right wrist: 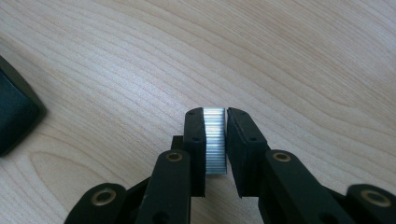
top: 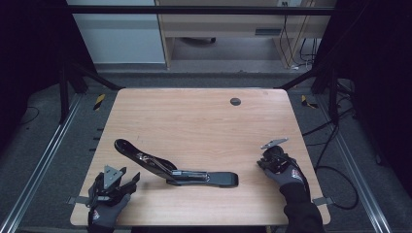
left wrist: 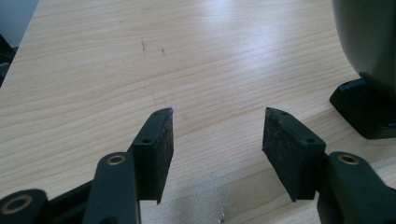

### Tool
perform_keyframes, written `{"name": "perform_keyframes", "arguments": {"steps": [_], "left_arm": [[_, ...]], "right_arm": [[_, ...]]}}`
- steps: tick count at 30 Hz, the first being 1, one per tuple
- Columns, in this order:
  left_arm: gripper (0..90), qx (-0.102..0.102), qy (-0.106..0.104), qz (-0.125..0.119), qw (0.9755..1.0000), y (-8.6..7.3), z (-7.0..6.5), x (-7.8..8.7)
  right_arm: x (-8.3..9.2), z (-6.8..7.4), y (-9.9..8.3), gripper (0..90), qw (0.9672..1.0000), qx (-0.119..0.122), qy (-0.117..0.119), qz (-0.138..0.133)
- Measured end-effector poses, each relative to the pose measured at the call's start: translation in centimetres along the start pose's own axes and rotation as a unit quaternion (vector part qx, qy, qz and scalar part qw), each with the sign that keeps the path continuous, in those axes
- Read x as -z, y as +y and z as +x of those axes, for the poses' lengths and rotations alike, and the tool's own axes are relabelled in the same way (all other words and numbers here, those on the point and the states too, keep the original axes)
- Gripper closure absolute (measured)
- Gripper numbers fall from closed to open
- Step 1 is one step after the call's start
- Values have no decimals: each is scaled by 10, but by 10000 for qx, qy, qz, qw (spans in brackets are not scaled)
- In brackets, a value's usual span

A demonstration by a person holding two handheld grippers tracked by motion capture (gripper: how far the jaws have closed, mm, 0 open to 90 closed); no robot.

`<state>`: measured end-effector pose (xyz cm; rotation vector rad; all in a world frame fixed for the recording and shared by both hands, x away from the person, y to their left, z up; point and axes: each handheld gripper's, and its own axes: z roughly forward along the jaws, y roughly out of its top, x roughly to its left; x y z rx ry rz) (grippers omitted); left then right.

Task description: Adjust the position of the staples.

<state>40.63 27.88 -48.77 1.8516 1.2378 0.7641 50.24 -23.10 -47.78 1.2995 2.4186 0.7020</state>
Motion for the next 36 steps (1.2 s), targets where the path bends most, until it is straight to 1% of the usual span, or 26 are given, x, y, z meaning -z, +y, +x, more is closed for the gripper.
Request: {"name": "perform_keyframes", "arguments": {"steps": [2, 3, 5, 7, 9, 13, 15, 16, 19, 20, 26, 31, 34, 36], "left_arm": [[427, -3, 2, -1, 10000, 0, 0, 0], [427, 6, 5, -13, 10000, 0, 0, 0], [427, 12, 2, -17, 10000, 0, 0, 0], [426, 5, -4, -12, 10000, 0, 0, 0], [426, -2, -9, -16, 10000, 0, 0, 0], [425, -24, -30, -21, 10000, 0, 0, 1], [423, -47, -30, -7, 10000, 0, 0, 0], [422, -39, -33, -5, 10000, -1, -1, 0], [421, -56, -32, 9, 10000, -1, -1, -1], [421, -57, -30, 8, 10000, -1, -1, -1], [421, -48, -19, -6, 10000, -1, -1, 0], [419, -56, -32, 9, 10000, -1, -1, 0], [419, -53, -30, 1, 10000, -1, -1, 0], [418, -58, -22, 3, 10000, -1, -1, 0]], "right_arm": [[0, 2, 1, 781, 10000, -14, -5, 20], [1, 2, 1, 782, 10000, 31, 13, -7], [5, 4, 0, 782, 10000, 56, 62, -36], [9, 5, 0, 782, 9999, 30, 137, -32], [13, 5, -3, 781, 9993, 235, 266, -83], [15, 11, -12, 781, 9979, 482, 425, -8], [15, 14, -16, 781, 9975, 537, 453, -12], [16, 15, -18, 781, 9969, 625, 478, 14], [17, 17, -20, 781, 9957, 727, 562, 74], [17, 18, -20, 781, 9959, 685, 585, 96], [16, 19, -19, 780, 9952, 733, 629, 126], [15, 19, -19, 778, 9952, 750, 608, 136], [16, 20, -19, 751, 9953, 735, 614, 138], [18, 19, -18, 737, 9957, 681, 619, 86]]}}
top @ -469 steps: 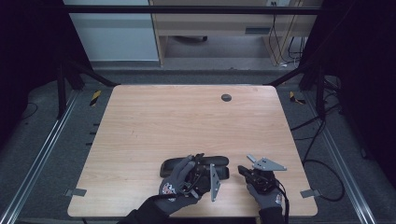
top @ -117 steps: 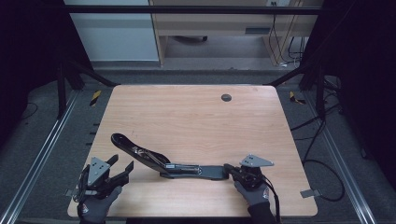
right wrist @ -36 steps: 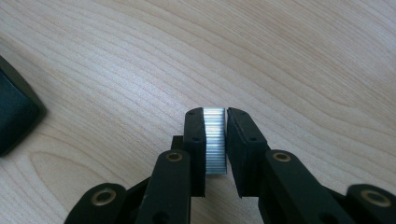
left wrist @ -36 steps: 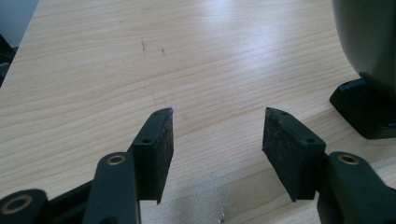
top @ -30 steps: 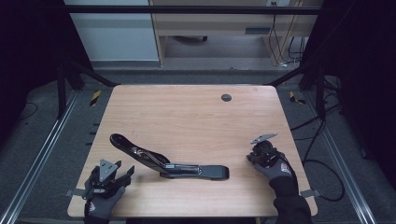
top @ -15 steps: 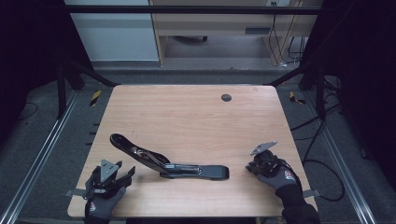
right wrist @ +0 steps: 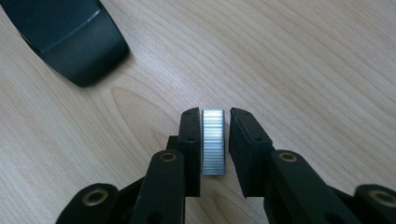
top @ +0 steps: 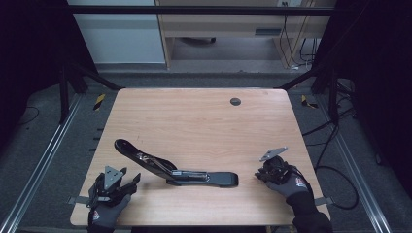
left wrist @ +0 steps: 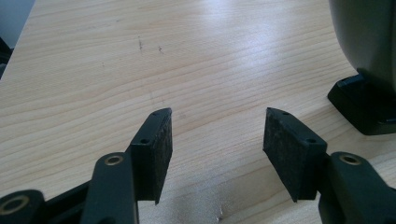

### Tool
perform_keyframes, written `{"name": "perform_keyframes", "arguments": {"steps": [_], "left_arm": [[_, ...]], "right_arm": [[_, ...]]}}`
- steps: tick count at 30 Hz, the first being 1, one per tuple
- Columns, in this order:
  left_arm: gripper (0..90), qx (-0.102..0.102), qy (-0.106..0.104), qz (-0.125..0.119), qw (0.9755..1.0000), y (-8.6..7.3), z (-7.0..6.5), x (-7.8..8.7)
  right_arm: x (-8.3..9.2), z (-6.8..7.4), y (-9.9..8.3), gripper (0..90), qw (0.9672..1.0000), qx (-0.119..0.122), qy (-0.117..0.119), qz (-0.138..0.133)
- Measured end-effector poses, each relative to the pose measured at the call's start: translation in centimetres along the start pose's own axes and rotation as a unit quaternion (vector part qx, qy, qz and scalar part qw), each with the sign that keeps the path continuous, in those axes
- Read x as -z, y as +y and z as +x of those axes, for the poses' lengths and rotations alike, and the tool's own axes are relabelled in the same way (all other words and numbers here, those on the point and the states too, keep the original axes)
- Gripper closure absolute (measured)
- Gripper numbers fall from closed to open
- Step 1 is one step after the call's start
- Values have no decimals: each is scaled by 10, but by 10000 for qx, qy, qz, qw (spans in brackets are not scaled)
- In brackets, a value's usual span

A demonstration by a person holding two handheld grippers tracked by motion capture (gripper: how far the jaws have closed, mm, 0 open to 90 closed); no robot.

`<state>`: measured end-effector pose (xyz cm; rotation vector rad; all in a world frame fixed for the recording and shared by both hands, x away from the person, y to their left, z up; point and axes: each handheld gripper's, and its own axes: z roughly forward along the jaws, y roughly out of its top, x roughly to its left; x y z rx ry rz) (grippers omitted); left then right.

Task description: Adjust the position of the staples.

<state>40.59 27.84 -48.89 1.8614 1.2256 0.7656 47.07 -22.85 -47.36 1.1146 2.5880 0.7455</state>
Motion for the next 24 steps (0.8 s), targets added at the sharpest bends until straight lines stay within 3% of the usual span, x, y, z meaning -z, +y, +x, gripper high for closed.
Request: {"name": "perform_keyframes", "arguments": {"steps": [4, 9, 24], "left_arm": [[418, -4, 4, 13, 10000, 0, 1, 0], [416, -18, 1, 20, 10000, -1, 0, 0], [417, -14, 11, 25, 10000, -1, 0, 0]], "right_arm": [[5, -2, 2, 722, 9999, -86, -65, -80], [7, 0, 5, 727, 9992, -368, -54, -107], [-1, 1, 3, 760, 9995, -310, -28, 74]]}}
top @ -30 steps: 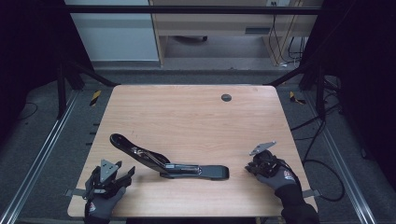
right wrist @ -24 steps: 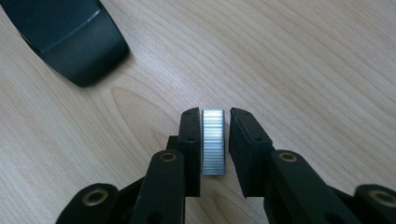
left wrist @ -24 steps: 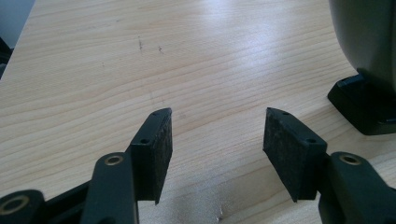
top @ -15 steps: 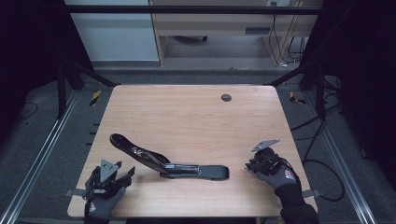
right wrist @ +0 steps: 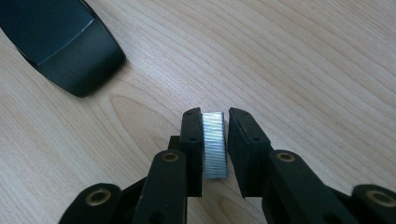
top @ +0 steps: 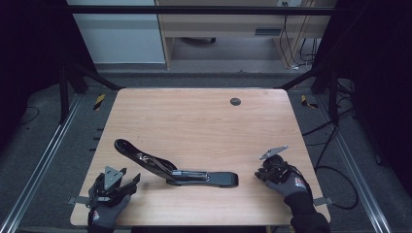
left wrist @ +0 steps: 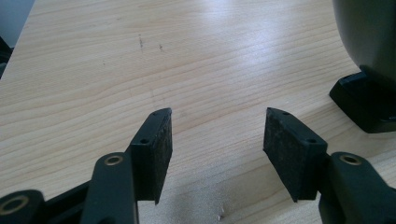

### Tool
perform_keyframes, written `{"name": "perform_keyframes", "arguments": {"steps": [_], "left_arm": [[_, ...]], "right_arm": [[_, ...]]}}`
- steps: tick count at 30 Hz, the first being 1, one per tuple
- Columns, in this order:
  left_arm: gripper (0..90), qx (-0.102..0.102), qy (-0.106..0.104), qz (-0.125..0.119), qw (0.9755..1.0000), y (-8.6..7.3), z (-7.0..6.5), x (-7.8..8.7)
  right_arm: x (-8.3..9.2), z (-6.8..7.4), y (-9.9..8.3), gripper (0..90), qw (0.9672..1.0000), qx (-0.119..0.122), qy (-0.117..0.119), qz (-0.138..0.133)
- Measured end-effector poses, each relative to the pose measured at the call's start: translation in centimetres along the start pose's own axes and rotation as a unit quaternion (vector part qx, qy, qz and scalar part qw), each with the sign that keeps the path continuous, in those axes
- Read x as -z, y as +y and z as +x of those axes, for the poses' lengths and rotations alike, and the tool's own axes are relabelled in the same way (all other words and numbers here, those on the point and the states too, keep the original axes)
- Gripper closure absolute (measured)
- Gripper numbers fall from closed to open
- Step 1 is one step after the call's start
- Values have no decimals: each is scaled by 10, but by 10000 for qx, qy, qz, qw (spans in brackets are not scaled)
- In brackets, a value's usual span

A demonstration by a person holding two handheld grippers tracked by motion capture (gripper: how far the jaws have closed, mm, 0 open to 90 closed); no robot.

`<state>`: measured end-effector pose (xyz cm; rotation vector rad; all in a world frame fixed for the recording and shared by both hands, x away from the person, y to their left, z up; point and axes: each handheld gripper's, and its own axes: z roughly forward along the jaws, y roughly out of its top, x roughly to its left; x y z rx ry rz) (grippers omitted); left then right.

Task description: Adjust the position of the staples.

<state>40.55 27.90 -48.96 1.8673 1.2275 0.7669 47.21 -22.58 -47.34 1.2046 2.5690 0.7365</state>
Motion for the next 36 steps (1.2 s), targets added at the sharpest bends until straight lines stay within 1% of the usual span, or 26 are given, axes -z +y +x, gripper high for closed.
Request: {"name": "perform_keyframes", "arguments": {"steps": [5, 6, 7, 8, 11, 13, 14, 16, 20, 21, 22, 25, 26, 27, 31, 36], "left_arm": [[417, -1, 2, -3, 10000, 0, 0, 0], [417, 1, 2, -4, 10000, 0, 0, 0], [416, 2, 3, -4, 10000, 0, 0, 0], [417, 1, 4, -5, 10000, 0, 0, 0], [417, 5, 4, -9, 10000, 0, 0, 0], [416, 2, 2, -3, 10000, 0, 0, 0], [417, 4, 1, -3, 10000, 0, 0, 0], [417, 16, 5, -12, 10000, 0, 0, 0], [417, 29, 0, -3, 10000, 0, 0, 0], [417, 35, -4, -1, 10000, 0, 0, -1], [416, 38, -11, 4, 10000, 0, 1, -1], [416, 41, -32, 24, 10000, -1, 1, -2], [415, 48, -38, 25, 10000, -1, 1, -2], [415, 50, -42, 25, 10000, -1, 1, -2], [414, 112, -66, 34, 9999, -2, 3, -3], [413, 174, -74, 50, 9998, -2, 5, -3]], "right_arm": [[-2, 1, 0, 772, 10000, -30, -11, 43], [-3, 1, 0, 774, 10000, 62, -30, 57], [-3, 1, 0, 775, 9999, 78, -32, 62], [-3, 2, 1, 776, 10000, 7, -41, 90], [-4, 1, 1, 780, 10000, 8, -23, 83], [-3, 2, 1, 781, 10000, 11, -68, 72], [-2, 0, 0, 781, 9999, 79, -56, 38], [0, 1, 0, 781, 10000, 27, -43, -35], [5, 0, 0, 781, 9998, 42, 15, -183], [7, 0, 0, 781, 9998, 42, 23, -179], [7, 0, 0, 781, 9996, 95, 0, -250], [11, 0, 1, 781, 9993, 171, 6, -325], [13, 0, 2, 781, 9990, 228, 5, -387], [14, 0, 3, 781, 9988, 221, 34, -433], [22, 2, 8, 781, 9975, 313, 105, -625], [34, 6, 20, 781, 9947, 531, 129, -867]]}}
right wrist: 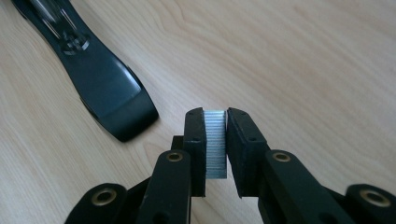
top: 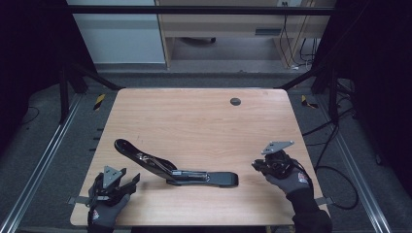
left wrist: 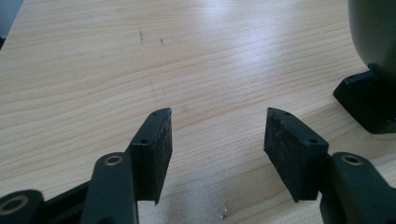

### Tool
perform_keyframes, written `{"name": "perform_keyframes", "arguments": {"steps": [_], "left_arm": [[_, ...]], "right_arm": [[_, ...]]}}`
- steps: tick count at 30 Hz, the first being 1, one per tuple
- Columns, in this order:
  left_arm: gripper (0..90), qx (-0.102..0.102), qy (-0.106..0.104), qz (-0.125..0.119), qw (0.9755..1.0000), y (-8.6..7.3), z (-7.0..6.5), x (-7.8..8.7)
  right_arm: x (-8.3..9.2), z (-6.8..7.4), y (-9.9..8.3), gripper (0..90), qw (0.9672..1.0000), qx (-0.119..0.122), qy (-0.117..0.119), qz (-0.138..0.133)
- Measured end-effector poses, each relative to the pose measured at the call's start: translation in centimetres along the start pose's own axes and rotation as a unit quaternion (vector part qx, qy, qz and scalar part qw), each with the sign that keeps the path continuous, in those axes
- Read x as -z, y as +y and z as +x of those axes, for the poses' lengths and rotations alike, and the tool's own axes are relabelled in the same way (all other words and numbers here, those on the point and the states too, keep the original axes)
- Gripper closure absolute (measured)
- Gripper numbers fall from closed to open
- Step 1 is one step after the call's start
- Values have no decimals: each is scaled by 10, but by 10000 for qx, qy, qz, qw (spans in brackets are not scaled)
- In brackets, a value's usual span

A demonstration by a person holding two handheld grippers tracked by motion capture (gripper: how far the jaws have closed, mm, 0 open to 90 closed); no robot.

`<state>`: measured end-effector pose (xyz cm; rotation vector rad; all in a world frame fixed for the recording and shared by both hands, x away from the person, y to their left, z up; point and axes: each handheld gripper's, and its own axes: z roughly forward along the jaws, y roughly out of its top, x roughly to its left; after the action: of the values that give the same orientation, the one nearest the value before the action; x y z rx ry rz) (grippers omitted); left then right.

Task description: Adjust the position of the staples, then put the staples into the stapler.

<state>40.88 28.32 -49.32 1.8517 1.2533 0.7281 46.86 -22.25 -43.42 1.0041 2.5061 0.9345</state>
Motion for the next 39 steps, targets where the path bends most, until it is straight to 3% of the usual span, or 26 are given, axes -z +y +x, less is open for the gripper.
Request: {"name": "perform_keyframes", "arguments": {"steps": [10, 22, 39], "left_arm": [[412, -7, -11, 0, 10000, 0, -1, -1], [410, 86, -42, 22, 10000, 0, 2, -2], [411, 149, -30, 27, 9999, 0, 4, -2]], "right_arm": [[18, 3, 21, 782, 9990, 232, 133, -352], [20, 4, 42, 782, 9969, 667, 295, -310], [15, 20, 74, 782, 9905, 1207, 587, -301]]}}
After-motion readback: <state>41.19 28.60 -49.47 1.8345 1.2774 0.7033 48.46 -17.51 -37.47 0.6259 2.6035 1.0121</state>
